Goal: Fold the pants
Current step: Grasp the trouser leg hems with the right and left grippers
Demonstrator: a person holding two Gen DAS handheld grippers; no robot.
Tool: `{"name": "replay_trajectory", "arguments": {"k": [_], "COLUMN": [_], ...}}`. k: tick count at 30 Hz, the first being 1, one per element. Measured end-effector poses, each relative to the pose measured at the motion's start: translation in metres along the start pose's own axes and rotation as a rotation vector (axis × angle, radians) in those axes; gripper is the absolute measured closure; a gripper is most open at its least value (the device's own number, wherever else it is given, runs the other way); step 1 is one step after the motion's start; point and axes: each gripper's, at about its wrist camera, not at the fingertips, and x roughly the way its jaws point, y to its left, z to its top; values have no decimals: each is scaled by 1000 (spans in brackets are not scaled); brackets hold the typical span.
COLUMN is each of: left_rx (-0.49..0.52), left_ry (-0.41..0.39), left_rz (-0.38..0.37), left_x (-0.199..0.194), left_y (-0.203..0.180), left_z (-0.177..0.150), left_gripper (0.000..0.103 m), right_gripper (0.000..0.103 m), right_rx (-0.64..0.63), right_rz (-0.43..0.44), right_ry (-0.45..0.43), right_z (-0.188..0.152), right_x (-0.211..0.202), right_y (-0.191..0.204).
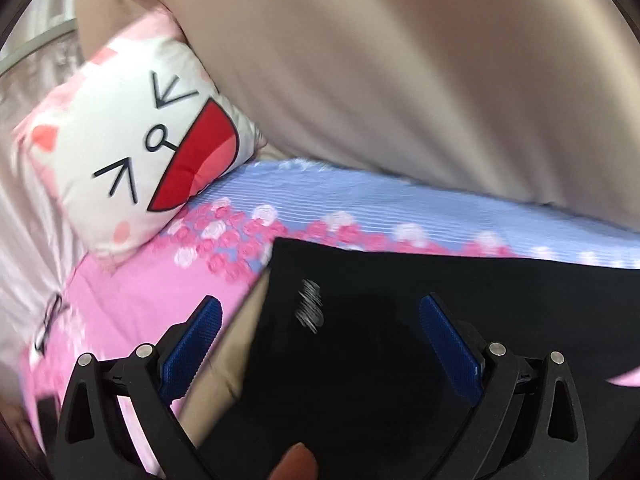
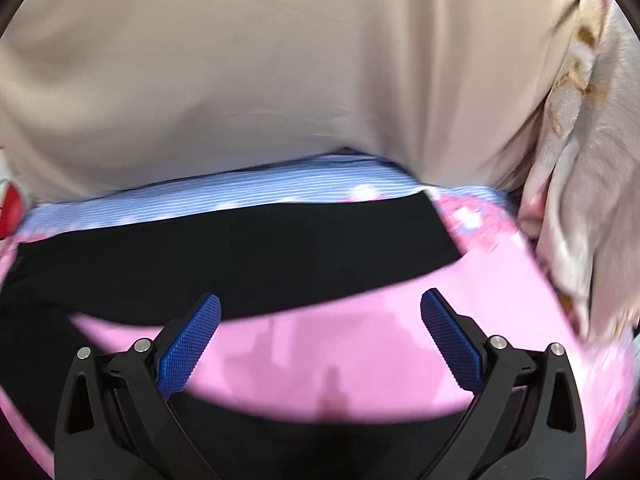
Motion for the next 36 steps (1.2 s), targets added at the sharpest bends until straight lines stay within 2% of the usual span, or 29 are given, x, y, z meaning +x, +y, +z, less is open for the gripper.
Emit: {"name": "replay_trajectory", "arguments": {"k": [2, 5, 10, 15, 18, 20, 23, 27, 29, 30, 31, 32, 33, 34, 35, 36], "left_rx": [16, 30, -21, -18, -48, -86, -66, -63, -75, -79, -72, -65, -63, -68, -78, -86], "left_ry": [13, 45, 153, 187, 205, 216, 214, 215, 219, 217, 210, 208, 210, 226, 231, 230], "left_rz": [64, 91, -7, -50, -122, -165, -169, -181, -184, -181, -170, -168, -148, -172, -192, -202], "left_x": [27, 59, 107, 132, 143, 148, 152, 158, 161, 163, 163, 162, 161, 160, 158, 155], "left_y": [6, 15, 25, 21, 23, 29, 25, 25, 24, 25, 23, 22, 23, 25, 26, 28], "left_z": [11, 20, 25, 18, 17, 18, 21, 25, 28, 31, 33, 34, 36, 37, 38, 38], "left_gripper": [5, 5, 5, 5, 5, 5, 5, 5, 8, 19, 34, 45, 69, 73, 75, 83], "right_gripper": [5, 5, 5, 5, 5, 5, 5, 5, 9, 20, 34, 41, 54, 63, 66, 75], "right_rx": [3, 14, 0, -22, -44, -84, -107, -119, -112, -103, -89, -63, -52, -44, -45, -47], "right_rz": [-20, 1, 21, 35, 66, 71, 174, 158, 152, 144, 147, 156, 166, 176, 176, 173], "right_ry": [29, 95, 160, 234, 278, 273, 237, 211, 196, 186, 180, 175, 174, 170, 167, 157], "right_z": [20, 45, 72, 77, 72, 68, 66, 65, 65, 65, 65, 66, 66, 66, 67, 68], "right_x": [28, 68, 120, 160, 179, 185, 183, 183, 180, 177, 174, 169, 166, 161, 155, 147], "right_y": [-24, -50, -74, -84, -82, -75, -64, -58, -59, -63, -67, -73, -75, -75, -76, -73]}}
